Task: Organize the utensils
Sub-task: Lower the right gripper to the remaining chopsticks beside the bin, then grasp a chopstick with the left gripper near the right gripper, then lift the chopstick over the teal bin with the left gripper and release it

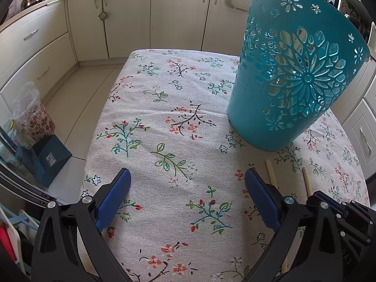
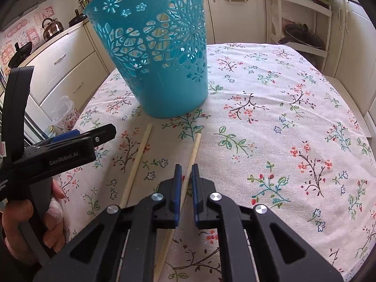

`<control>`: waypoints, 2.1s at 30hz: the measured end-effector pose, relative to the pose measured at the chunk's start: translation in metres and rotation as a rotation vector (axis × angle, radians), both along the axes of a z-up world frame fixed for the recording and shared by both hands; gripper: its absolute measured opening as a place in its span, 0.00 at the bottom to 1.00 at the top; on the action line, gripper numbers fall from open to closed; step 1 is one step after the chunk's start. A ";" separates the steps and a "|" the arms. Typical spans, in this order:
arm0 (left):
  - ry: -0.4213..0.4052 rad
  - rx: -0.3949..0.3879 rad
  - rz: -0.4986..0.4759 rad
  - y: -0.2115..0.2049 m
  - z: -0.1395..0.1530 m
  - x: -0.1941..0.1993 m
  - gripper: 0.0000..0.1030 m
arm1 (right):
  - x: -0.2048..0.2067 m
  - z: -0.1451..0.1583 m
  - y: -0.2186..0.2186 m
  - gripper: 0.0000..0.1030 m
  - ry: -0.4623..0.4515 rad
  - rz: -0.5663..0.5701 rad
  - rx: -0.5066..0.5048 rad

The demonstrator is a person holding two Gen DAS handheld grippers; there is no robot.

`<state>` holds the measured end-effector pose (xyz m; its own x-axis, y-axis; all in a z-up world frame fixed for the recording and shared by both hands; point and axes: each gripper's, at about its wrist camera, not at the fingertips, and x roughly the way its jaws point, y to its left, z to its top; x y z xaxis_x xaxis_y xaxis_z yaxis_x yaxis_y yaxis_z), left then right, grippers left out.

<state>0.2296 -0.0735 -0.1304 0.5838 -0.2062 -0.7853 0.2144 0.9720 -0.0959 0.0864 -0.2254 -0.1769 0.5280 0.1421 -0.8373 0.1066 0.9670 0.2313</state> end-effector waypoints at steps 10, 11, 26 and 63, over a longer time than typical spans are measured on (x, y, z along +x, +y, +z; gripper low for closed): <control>-0.002 0.033 -0.032 -0.009 0.000 -0.001 0.91 | -0.001 0.000 -0.003 0.08 -0.001 -0.004 0.014; -0.008 0.042 -0.046 -0.012 0.002 -0.003 0.91 | -0.001 0.000 -0.003 0.08 -0.002 -0.004 0.016; -0.008 0.146 -0.196 -0.074 -0.001 -0.033 0.60 | -0.004 0.003 -0.008 0.07 0.005 -0.027 -0.024; -0.278 -0.470 -0.280 0.008 0.153 -0.032 0.05 | 0.001 0.000 -0.011 0.09 -0.006 -0.003 -0.017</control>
<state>0.1978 -0.0651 0.0225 0.6273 -0.6687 -0.3992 0.5343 0.7424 -0.4042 0.0871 -0.2364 -0.1766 0.5331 0.1265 -0.8366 0.1082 0.9704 0.2157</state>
